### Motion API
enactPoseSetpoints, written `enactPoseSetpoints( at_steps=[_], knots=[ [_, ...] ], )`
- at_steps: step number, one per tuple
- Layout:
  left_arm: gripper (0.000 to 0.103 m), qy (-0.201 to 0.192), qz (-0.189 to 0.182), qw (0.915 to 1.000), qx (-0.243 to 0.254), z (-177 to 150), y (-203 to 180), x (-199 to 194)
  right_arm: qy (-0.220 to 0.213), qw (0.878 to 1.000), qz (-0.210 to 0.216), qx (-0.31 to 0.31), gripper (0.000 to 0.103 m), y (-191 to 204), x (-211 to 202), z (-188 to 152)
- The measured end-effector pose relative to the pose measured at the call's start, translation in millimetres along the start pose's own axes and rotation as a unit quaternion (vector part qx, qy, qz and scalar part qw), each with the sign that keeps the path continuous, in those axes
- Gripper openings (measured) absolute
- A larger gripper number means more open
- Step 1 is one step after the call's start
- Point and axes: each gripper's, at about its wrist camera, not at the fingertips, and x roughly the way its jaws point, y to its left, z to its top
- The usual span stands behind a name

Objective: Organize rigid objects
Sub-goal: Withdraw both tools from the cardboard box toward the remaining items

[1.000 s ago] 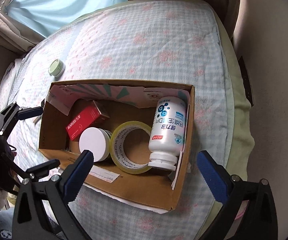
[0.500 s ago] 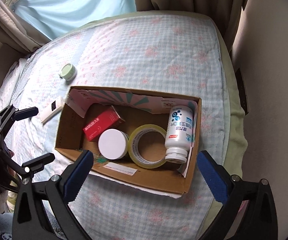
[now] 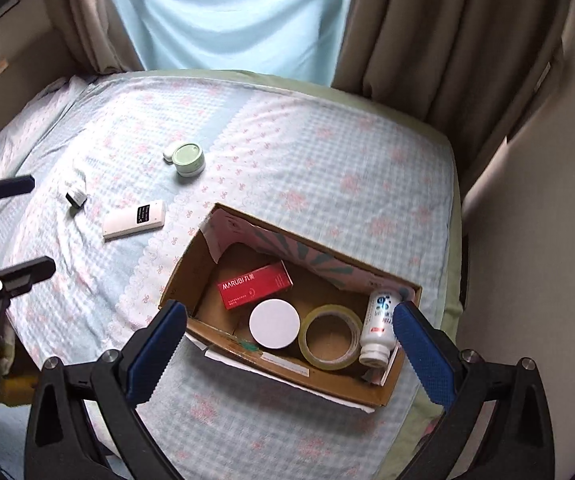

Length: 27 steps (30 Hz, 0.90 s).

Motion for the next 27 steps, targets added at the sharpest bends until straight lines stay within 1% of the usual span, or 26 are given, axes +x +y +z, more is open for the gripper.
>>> enactPoseSetpoints(
  at_steps=[3, 7, 10, 13, 17, 22, 27],
  knots=[
    [0.103, -0.008, 0.015, 0.9997, -0.016, -9, 30, -23, -0.01, 0.999, -0.002, -0.039, 0.103, 38, -13, 17],
    [0.103, -0.015, 0.025, 0.9989, -0.037, -22, 73, -52, -0.007, 0.999, 0.001, -0.047, 0.103, 84, -26, 38],
    [0.103, -0.024, 0.031, 0.9979, -0.051, -32, 108, -70, -0.014, 0.999, -0.005, -0.031, 0.103, 118, -35, 50],
    [0.103, -0.027, 0.028, 0.997, -0.066, -44, 149, -84, -0.02, 1.0, 0.014, 0.005, 0.103, 154, -40, 65],
    [0.103, -0.037, 0.031, 0.9957, -0.079, -58, 207, -100, -0.025, 0.999, 0.02, 0.038, 0.103, 197, -39, 88],
    [0.103, -0.026, 0.03, 0.9956, -0.085, -77, 275, -95, -0.025, 0.996, 0.017, 0.083, 0.103, 235, -23, 117],
    [0.103, 0.002, 0.009, 0.9959, -0.09, -96, 332, -59, -0.03, 0.992, 0.007, 0.123, 0.103, 266, 5, 136]
  ],
)
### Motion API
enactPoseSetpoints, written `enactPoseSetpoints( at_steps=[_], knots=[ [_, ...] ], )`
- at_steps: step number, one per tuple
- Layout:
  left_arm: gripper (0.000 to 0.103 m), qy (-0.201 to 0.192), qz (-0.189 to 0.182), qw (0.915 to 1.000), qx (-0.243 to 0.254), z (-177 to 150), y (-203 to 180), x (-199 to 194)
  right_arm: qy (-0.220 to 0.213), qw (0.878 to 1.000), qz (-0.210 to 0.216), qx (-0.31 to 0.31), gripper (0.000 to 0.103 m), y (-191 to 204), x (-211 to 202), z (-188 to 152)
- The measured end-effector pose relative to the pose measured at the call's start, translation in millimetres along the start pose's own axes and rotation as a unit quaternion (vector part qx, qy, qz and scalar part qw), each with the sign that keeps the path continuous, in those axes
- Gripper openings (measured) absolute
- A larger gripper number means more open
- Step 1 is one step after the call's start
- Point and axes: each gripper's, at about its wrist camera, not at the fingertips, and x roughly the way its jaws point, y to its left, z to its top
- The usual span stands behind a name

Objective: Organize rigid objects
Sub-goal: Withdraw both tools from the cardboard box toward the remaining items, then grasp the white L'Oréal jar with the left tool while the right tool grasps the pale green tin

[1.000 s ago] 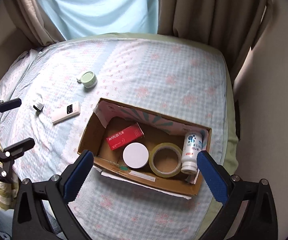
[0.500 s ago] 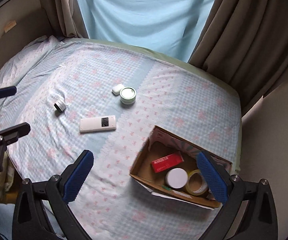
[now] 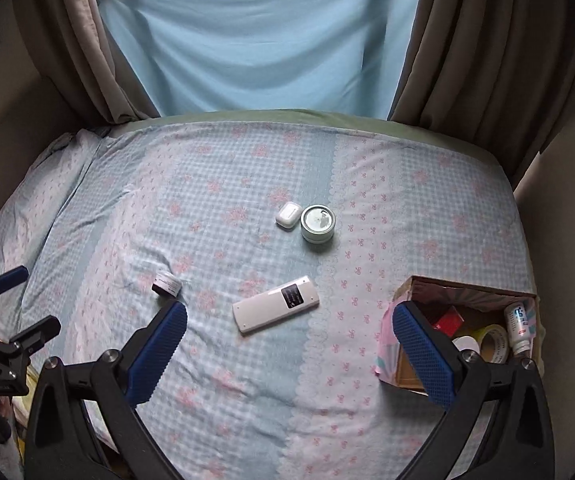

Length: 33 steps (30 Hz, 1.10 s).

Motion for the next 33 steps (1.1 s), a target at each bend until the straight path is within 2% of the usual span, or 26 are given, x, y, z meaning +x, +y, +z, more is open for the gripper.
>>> enactPoseSetpoints(
  at_steps=[6, 14, 24, 33],
  knots=[
    [0.103, 0.035, -0.013, 0.9993, -0.008, -13, 49, 60, 0.0, 0.999, -0.007, 0.04, 0.103, 23, 47, 4],
    [0.103, 0.087, -0.021, 0.9946, -0.051, -26, 83, 140, 0.012, 0.998, -0.007, 0.064, 0.103, 25, 117, 18],
    [0.103, 0.155, -0.022, 0.981, -0.115, -34, 97, 232, 0.072, 0.996, -0.014, 0.056, 0.103, -5, 220, 49],
    [0.103, 0.175, 0.004, 0.9754, -0.134, -37, 94, 287, 0.116, 0.992, -0.01, 0.052, 0.103, -41, 312, 70]
  ],
)
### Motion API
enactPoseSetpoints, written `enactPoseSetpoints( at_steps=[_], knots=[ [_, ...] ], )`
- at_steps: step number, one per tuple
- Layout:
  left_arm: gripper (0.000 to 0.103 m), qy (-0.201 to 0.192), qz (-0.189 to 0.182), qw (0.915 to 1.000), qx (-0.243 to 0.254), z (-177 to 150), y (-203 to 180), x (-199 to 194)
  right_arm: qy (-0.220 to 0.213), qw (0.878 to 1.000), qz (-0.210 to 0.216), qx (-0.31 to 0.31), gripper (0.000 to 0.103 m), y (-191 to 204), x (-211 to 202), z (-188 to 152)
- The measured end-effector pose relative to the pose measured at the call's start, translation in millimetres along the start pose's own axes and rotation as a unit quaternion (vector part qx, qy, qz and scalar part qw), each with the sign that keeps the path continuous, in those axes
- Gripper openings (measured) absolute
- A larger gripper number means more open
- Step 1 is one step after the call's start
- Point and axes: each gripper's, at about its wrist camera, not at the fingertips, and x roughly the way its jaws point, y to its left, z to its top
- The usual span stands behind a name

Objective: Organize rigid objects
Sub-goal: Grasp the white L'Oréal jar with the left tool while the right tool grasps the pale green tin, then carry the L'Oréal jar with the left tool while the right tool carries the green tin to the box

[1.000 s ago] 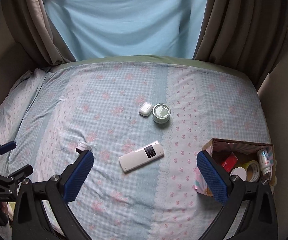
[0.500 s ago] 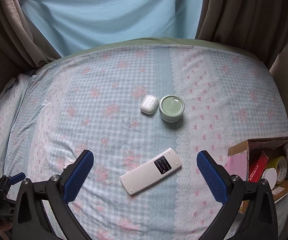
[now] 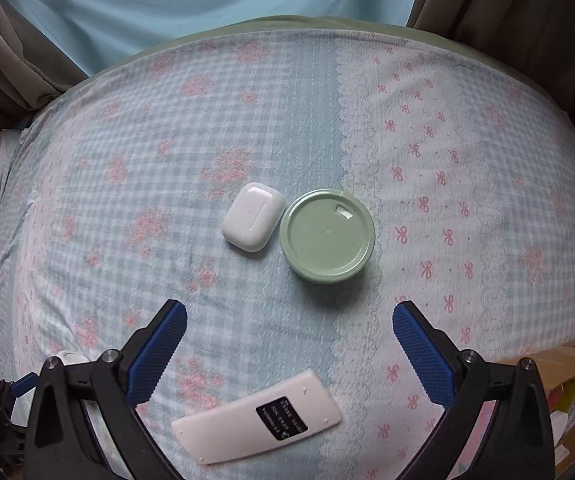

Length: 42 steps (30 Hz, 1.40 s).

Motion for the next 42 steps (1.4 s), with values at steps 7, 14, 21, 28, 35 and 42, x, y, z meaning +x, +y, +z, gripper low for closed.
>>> enactPoseSetpoints(
  at_steps=[7, 14, 21, 28, 35, 42],
  knots=[
    [0.094, 0.009, 0.012, 0.9998, 0.013, 6, -5, 31, 0.023, 1.0, -0.005, -0.014, 0.103, -17, 48, 27],
    [0.08, 0.012, 0.006, 0.9998, 0.016, 16, -10, 47, 0.058, 0.998, -0.008, -0.035, 0.084, -19, 80, 41],
    [0.057, 0.02, 0.015, 0.999, 0.037, 21, -17, 59, 0.068, 0.997, -0.004, -0.025, 0.067, -23, 95, 47],
    [0.056, 0.015, 0.016, 0.9987, 0.046, 22, -24, 61, 0.063, 0.998, -0.008, -0.028, 0.067, -21, 97, 49],
    [0.056, 0.009, 0.007, 0.999, 0.043, 17, -17, 47, 0.059, 0.998, -0.007, -0.018, 0.066, -23, 88, 45],
    [0.056, -0.01, 0.001, 0.9993, 0.037, 10, -7, 22, 0.047, 0.999, -0.004, -0.016, 0.066, -20, 61, 34]
  ],
)
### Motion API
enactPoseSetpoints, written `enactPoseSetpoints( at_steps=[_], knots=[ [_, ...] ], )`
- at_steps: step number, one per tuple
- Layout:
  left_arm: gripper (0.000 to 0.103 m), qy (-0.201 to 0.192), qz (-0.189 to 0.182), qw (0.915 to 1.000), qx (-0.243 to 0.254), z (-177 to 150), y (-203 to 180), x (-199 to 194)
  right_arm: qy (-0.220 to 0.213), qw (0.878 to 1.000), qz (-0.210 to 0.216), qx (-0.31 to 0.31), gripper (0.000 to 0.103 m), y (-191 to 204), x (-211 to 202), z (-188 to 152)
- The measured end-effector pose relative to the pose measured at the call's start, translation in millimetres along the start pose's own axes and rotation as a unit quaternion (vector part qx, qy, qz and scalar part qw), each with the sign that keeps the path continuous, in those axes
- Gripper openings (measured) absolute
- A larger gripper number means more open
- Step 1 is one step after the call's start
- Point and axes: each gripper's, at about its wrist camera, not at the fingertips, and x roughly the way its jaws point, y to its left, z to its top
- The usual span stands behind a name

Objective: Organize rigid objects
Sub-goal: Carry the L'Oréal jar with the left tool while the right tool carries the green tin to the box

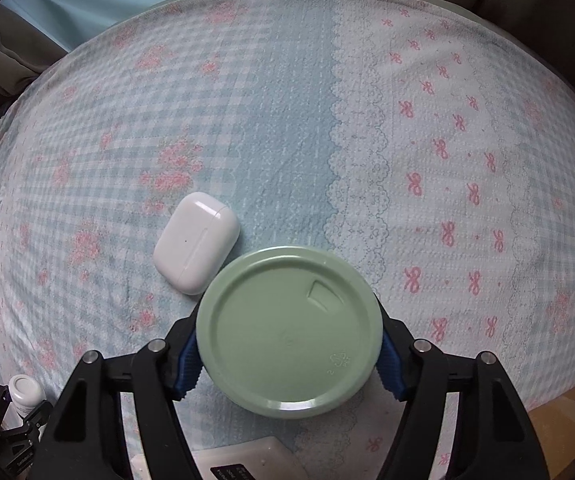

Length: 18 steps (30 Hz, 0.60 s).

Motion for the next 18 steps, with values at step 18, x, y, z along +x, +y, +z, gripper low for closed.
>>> enactPoseSetpoints(
  at_steps=[18],
  knots=[
    [0.056, -0.081, -0.041, 0.9957, 0.022, -18, -12, -149, -0.058, 0.998, 0.024, 0.006, 0.066, 50, -172, -76]
  ],
)
